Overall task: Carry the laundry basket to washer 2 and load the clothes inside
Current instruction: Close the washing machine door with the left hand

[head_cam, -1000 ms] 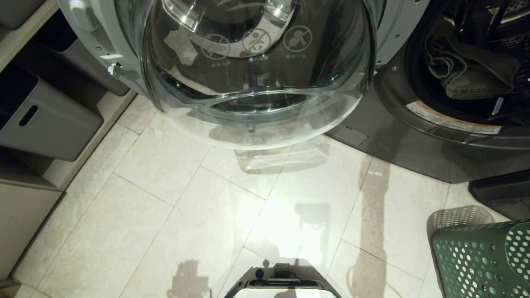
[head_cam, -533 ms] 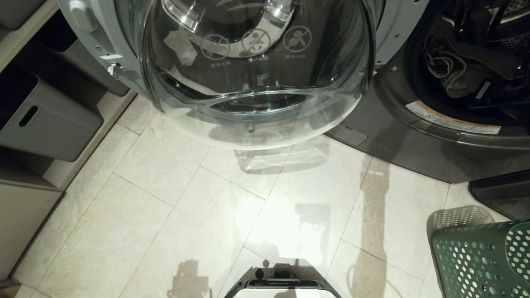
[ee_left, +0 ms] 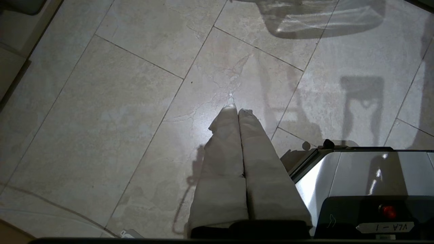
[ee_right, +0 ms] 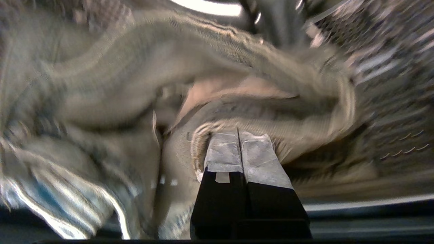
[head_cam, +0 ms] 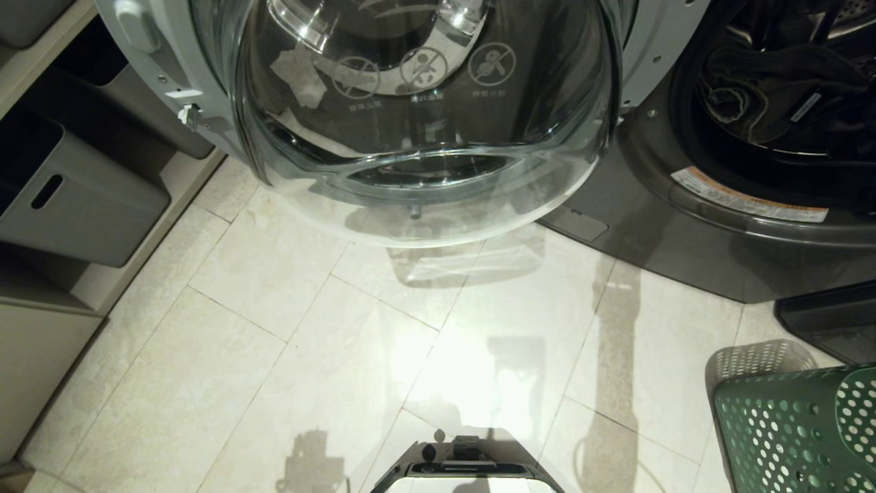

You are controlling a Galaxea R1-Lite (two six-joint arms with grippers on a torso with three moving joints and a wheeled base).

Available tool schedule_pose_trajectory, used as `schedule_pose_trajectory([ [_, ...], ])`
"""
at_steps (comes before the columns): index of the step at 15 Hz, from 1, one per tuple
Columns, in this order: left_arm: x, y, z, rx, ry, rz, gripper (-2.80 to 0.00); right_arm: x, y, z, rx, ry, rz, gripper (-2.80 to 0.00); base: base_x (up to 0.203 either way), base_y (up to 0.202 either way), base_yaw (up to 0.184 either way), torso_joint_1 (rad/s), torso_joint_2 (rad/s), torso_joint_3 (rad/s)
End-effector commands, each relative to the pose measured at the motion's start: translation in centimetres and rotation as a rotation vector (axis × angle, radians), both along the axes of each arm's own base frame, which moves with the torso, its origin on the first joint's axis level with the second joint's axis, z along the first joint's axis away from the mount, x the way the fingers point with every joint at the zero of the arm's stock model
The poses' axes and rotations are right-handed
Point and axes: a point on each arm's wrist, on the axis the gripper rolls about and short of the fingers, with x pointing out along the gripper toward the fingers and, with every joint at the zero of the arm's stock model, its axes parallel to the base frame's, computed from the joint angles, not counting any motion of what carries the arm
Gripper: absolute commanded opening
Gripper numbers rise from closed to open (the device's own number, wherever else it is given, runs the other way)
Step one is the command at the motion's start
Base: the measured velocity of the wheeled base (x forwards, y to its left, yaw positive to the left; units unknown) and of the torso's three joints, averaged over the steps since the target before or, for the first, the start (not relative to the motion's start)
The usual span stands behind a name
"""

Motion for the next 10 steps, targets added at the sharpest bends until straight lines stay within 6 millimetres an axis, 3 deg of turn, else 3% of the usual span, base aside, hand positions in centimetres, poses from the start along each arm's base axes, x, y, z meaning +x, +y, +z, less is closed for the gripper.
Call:
schedule_pose_trajectory([
  [1,0.0,0.0,0.0,0.0,0.0,0.0,-2.8,-0.7,0.6,1.2,0.001,-0.03,-0.018,-2.8,0.0,0.0,0.0,0.0,0.0,0.0],
  [4,0.0,0.0,0.0,0.0,0.0,0.0,-2.8,0.3,3.7,1.0,0.036,-0.029,0.008,-2.8,0.0,0.0,0.0,0.0,0.0,0.0],
  [10,0.0,0.0,0.0,0.0,0.0,0.001,-2.8,2.0,5.2,-2.8,0.303,0.17,-0.049,-2.8,0.0,0.0,0.0,0.0,0.0,0.0],
])
